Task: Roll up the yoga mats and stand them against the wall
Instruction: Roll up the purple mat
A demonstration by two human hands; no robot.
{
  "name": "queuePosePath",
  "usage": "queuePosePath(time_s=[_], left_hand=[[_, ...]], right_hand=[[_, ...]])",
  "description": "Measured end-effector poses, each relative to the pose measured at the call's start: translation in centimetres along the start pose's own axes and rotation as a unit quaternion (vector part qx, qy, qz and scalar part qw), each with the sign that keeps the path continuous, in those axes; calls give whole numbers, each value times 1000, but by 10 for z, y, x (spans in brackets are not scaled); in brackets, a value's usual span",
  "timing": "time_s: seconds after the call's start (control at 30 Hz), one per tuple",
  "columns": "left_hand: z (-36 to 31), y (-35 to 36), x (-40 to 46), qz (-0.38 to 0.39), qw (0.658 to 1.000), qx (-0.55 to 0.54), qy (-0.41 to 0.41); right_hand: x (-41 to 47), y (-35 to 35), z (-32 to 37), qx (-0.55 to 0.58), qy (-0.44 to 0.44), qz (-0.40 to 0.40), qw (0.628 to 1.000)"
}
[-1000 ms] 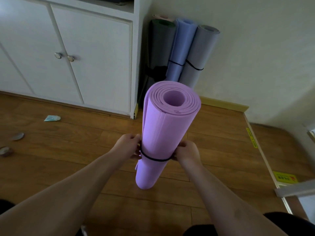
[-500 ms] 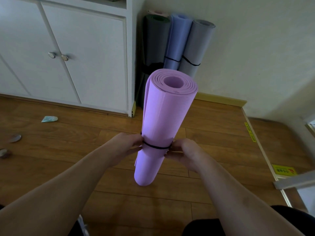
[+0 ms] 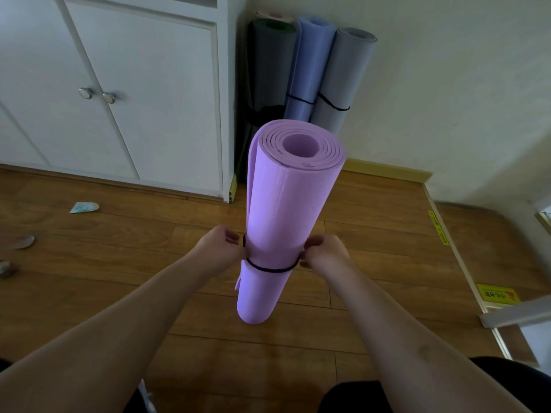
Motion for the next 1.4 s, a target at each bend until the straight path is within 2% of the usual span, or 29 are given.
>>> queuePosePath(time_s=[0.07,0.13,0.33,0.43,0.53,0.7,0.73,0.83,0.9,0.97,1.03,1.1,1.17,1.3,1.4], left_hand=[[0,1,1,18,994,-112,5],[-2,1,1,22,988,-150,-2],[-3,10,-5,26,986,-157,-50],[-5,16,-7,38,989,-128,-57],[-8,15,-6,32,992,-118,-44],[-12,2,-5,-12,972,-234,-25],[-14,1,-5,-9,974,-224,-14],[-32,-1,-13,18,994,-91,49],[-50,-3,-24,38,994,39,97],[-66,-4,-37,64,979,145,128],[-81,-2,-50,111,970,127,175],[-100,0,-63,114,956,106,248],[-113,0,-71,77,946,105,296],[-128,-2,-68,35,939,57,336],[-149,-8,-47,1,933,46,356]], right_hand=[[-6,-1,8,116,-8,39,993],[-12,1,12,159,-11,69,985],[-11,11,3,165,-61,148,973],[-8,14,-1,117,-76,170,975],[-10,15,5,99,-76,152,980],[-8,3,20,155,-11,52,986],[-8,1,25,128,-13,42,991],[-20,-8,42,-34,-64,15,997],[-33,-14,54,-109,-90,31,989],[-52,-21,67,-146,-97,76,982],[-74,-28,79,-144,-110,139,974],[-98,-34,90,-120,-147,169,967],[-113,-40,99,-102,-194,152,964],[-112,-48,110,12,-256,143,956],[-102,-59,133,5,-320,58,945]])
Point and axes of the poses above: each hand's wrist, its own x-axis towards the middle knuckle, its own y-axis out of the palm, z = x × y, the point moved 5 cm from there along x, towards the middle knuckle, and after that the axes turned 14 degrees about z, right-handed, at the moved point
